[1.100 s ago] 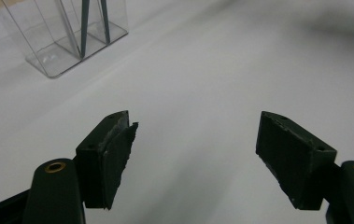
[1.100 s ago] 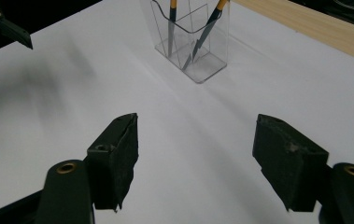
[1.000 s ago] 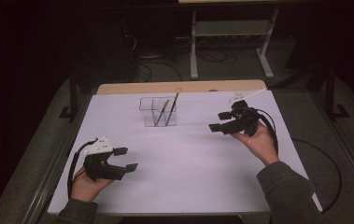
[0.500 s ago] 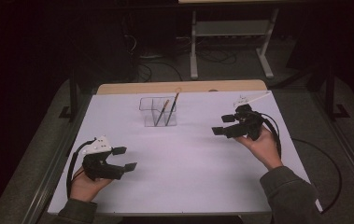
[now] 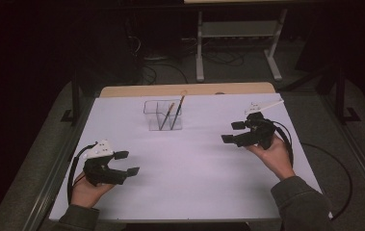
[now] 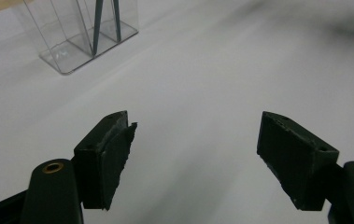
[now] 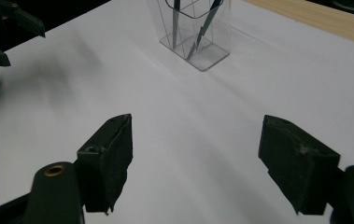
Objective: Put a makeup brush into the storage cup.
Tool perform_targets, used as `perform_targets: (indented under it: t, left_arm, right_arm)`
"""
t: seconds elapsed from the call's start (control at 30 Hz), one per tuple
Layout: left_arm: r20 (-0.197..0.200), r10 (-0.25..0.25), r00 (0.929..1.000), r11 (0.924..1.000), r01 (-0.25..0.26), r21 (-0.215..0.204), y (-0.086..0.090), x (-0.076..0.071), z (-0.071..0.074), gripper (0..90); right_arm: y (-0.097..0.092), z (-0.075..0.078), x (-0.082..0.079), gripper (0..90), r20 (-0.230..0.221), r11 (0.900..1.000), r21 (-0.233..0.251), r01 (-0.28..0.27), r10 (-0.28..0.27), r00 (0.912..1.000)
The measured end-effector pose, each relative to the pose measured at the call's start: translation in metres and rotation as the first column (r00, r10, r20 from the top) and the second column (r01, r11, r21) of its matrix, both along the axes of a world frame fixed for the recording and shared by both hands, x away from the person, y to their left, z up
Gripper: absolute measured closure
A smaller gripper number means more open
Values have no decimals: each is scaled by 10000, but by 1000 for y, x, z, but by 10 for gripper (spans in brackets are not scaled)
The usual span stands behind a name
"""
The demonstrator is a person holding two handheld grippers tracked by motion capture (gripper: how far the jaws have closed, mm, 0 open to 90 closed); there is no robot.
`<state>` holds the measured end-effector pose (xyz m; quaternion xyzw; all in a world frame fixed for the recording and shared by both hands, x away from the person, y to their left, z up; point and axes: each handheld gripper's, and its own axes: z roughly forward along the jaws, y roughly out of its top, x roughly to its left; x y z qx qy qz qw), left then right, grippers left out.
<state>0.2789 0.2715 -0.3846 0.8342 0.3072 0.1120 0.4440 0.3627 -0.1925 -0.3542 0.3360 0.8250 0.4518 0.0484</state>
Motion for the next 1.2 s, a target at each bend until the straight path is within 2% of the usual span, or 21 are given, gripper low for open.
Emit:
perform_targets:
  t: [0.27, 0.43, 0.63, 1.2]
  left_arm:
    - [75, -25, 10000, 9999, 24, 152, 0, 0, 0, 251]
    - [129, -18, 9999, 9998, 16, 197, 0, 0, -1, 249]
    - [-7, 174, 9998, 9998, -174, 6, 1, 0, -2, 240]
    - [-6, 199, 9998, 9998, -200, -29, 2, 0, -3, 218]
  right_arm:
    - [-11, -7, -9, 239, 33, 9998, 126, 149, -149, 9999]
    - [-18, -13, -13, 234, -155, 9994, 229, 275, -271, 9995]
    - [-22, -17, -16, 233, -123, 9991, 239, 340, -337, 9994]
    - [-29, -25, -26, 225, -50, 9988, 183, 461, -460, 9989]
